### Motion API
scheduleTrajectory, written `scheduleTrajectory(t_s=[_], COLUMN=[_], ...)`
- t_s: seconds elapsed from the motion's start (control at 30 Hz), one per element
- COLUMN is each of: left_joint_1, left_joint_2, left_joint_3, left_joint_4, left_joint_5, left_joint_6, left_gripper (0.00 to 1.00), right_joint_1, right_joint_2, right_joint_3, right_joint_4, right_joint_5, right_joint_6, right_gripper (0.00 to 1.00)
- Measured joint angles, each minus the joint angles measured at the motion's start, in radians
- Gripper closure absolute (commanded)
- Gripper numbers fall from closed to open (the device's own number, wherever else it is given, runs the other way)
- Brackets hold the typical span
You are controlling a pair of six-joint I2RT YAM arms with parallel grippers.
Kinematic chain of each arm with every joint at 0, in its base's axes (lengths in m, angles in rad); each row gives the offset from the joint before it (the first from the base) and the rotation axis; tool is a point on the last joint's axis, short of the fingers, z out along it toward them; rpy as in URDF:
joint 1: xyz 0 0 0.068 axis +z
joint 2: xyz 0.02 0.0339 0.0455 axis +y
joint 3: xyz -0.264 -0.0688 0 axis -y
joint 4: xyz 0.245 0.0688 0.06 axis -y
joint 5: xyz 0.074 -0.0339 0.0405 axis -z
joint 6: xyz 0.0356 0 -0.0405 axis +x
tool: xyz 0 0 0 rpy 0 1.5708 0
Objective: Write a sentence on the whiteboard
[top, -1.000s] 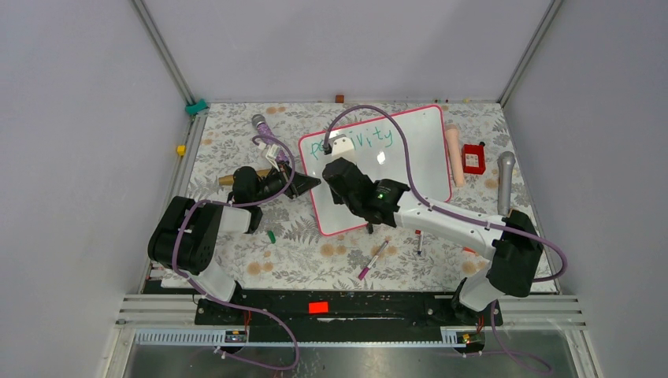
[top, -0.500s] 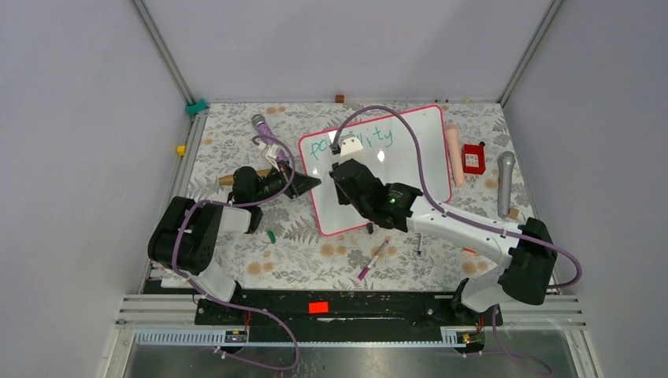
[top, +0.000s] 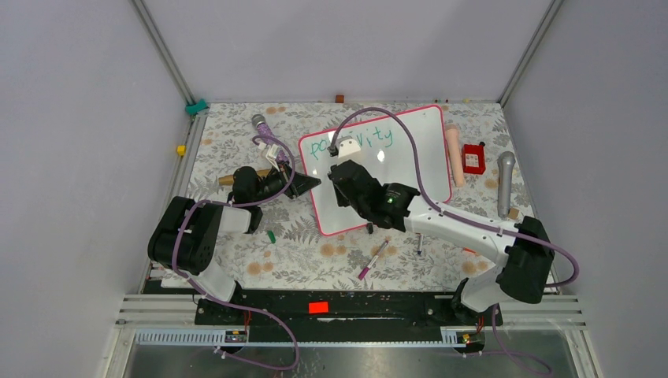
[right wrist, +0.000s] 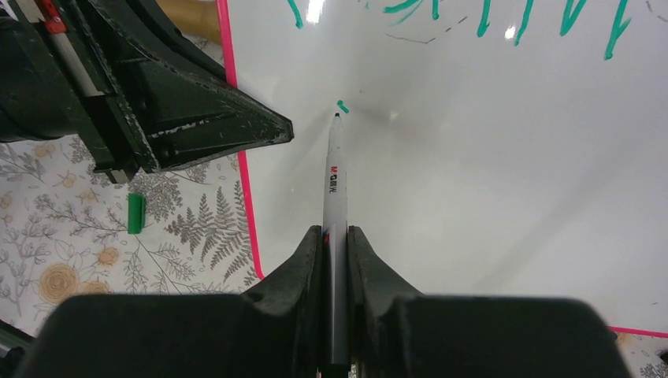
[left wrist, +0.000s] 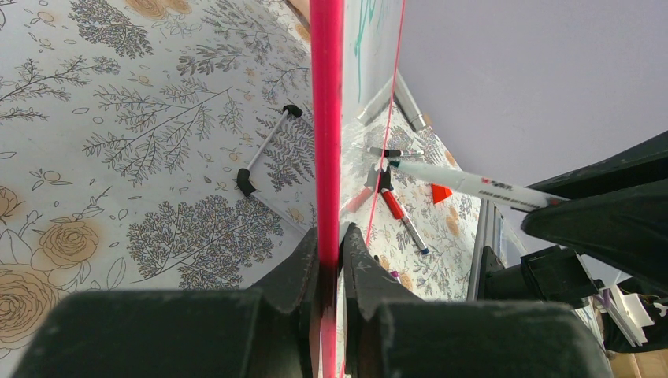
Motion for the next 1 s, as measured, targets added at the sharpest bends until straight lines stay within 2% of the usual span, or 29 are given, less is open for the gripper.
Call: scheduleTrajectory(t_s=[1.0], left_joint_1=[0.0], left_joint_2=[-0.003], left_joint_3=[0.0], left_joint_4=[-0.012], left_joint_5=[-0.007], left_joint_6=[0.0], left_gripper=[1.0], right_joint_1=[0.001], right_joint_2=[0.081], right_joint_3=[0.06], right_joint_4=[-0.099], right_joint_5=[-0.001], right_joint_6=[0.012], right_gripper=[1.0])
